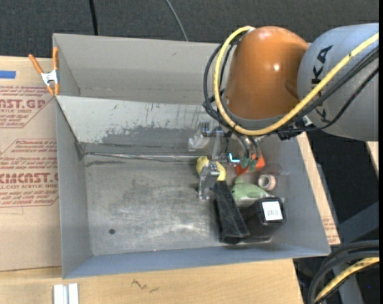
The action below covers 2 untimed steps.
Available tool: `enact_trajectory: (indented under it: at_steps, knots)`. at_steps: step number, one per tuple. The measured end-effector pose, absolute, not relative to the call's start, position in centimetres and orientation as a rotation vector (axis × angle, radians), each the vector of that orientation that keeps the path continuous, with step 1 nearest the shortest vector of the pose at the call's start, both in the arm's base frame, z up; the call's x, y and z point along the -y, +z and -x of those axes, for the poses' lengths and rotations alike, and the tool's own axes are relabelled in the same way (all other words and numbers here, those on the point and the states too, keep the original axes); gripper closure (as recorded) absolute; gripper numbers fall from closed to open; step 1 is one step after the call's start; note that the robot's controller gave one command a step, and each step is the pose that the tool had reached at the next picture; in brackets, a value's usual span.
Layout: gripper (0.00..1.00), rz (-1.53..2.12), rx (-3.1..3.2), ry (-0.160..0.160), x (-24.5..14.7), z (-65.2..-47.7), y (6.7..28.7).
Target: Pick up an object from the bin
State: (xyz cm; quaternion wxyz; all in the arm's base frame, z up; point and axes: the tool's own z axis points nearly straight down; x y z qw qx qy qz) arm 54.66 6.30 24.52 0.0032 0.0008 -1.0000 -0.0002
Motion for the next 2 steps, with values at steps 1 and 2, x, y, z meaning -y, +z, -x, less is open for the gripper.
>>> enact_trajectory:
  at_steps: [1,2]
  knots:
    - [0.0,-0.001,3.143,-0.002,-6.3,-54.8,24.9]
    - [0.0,0.063,3.144,0.0,-10.4,-56.1,24.8]
